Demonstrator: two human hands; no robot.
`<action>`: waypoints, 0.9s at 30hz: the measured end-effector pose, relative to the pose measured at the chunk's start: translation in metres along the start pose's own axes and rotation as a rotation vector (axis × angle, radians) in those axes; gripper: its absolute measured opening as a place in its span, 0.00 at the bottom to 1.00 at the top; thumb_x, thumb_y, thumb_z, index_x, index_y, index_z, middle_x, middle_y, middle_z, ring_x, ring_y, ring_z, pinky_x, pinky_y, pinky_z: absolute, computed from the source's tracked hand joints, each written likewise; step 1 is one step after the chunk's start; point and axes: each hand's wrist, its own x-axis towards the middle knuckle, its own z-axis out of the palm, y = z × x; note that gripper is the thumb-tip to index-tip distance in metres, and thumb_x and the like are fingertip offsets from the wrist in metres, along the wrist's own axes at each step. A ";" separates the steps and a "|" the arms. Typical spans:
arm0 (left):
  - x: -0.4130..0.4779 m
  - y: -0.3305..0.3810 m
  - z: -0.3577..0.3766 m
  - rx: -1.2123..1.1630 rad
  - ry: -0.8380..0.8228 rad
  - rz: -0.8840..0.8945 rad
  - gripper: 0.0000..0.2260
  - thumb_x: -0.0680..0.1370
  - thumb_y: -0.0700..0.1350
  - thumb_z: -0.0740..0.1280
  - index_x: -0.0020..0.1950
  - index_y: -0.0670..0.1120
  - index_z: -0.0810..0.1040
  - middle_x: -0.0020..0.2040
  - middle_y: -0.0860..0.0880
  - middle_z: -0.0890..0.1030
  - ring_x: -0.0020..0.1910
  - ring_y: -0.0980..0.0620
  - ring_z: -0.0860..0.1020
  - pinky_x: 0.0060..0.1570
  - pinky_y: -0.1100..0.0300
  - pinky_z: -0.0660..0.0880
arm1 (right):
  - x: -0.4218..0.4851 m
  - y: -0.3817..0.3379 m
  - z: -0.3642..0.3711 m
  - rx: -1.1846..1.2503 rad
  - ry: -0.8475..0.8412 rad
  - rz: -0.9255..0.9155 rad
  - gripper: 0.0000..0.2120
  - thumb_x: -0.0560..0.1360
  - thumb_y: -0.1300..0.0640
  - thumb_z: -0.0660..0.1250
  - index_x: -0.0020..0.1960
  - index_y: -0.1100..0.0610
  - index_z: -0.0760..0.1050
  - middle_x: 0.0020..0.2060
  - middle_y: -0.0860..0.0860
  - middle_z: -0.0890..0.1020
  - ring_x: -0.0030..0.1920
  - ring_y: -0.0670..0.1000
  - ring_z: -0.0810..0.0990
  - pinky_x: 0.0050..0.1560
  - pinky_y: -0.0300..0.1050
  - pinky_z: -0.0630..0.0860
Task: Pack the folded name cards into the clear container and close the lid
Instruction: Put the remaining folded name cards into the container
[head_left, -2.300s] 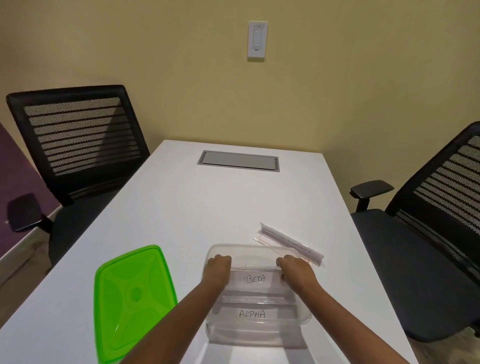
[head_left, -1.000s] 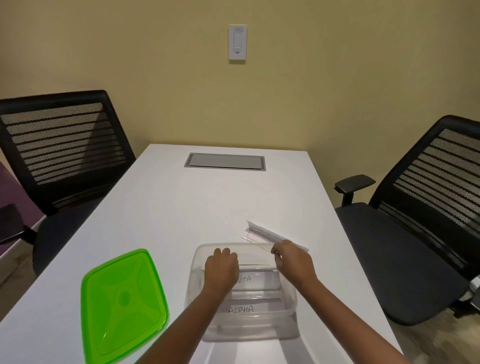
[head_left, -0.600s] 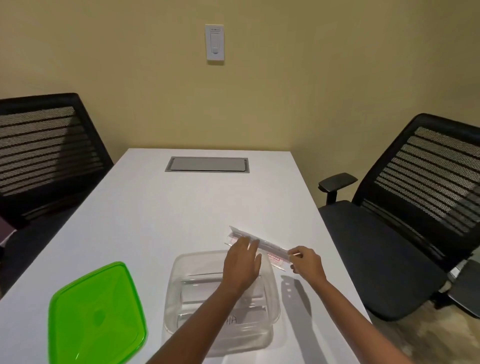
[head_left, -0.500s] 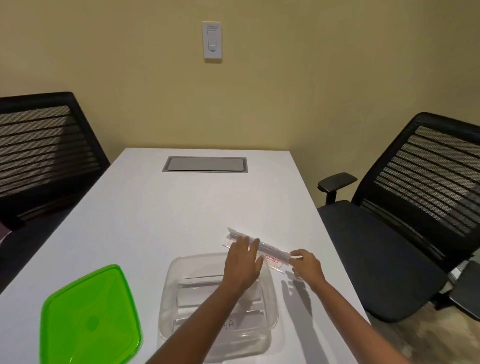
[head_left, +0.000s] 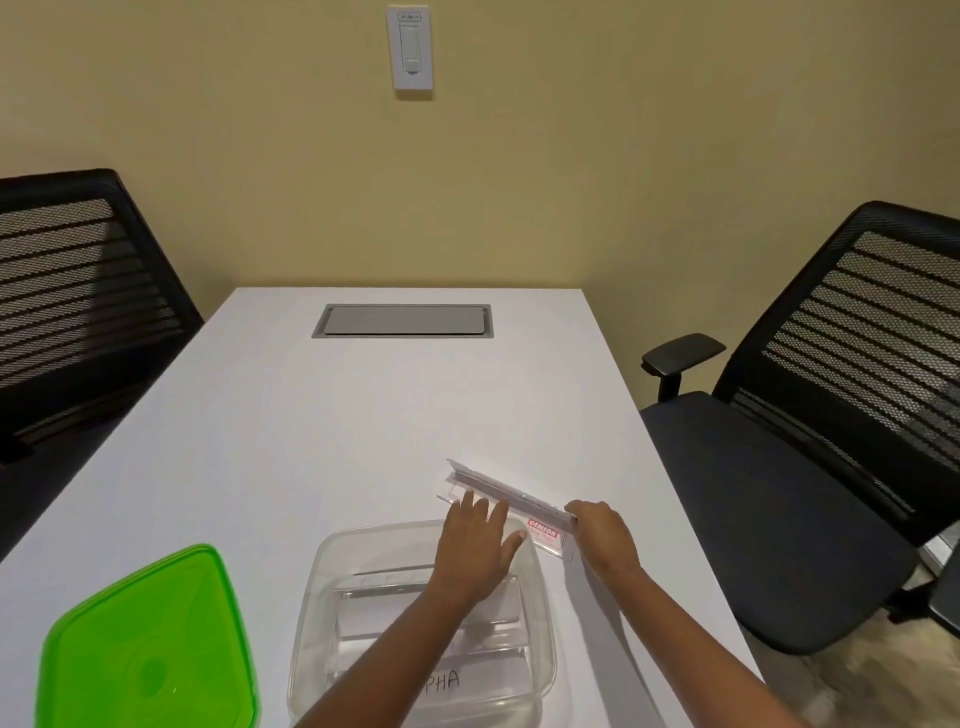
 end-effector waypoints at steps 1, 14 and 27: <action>-0.001 0.000 -0.004 0.000 -0.005 0.015 0.39 0.80 0.57 0.33 0.44 0.50 0.86 0.36 0.52 0.86 0.41 0.51 0.86 0.38 0.63 0.81 | 0.000 -0.001 -0.001 -0.022 0.008 -0.024 0.13 0.71 0.66 0.56 0.30 0.56 0.60 0.27 0.49 0.64 0.35 0.54 0.65 0.27 0.42 0.54; -0.012 0.001 -0.037 -0.515 -0.150 -0.139 0.25 0.81 0.51 0.55 0.75 0.41 0.59 0.75 0.44 0.64 0.76 0.49 0.58 0.74 0.58 0.55 | -0.016 0.005 -0.045 0.166 0.175 -0.041 0.13 0.74 0.69 0.57 0.44 0.64 0.81 0.42 0.60 0.85 0.40 0.58 0.79 0.33 0.41 0.64; -0.037 0.007 -0.098 -1.677 -0.100 -0.550 0.26 0.78 0.58 0.57 0.71 0.43 0.65 0.66 0.42 0.75 0.59 0.45 0.75 0.59 0.51 0.72 | -0.095 -0.026 -0.082 0.229 0.356 -0.225 0.12 0.77 0.60 0.61 0.57 0.59 0.79 0.54 0.54 0.84 0.47 0.50 0.82 0.31 0.25 0.67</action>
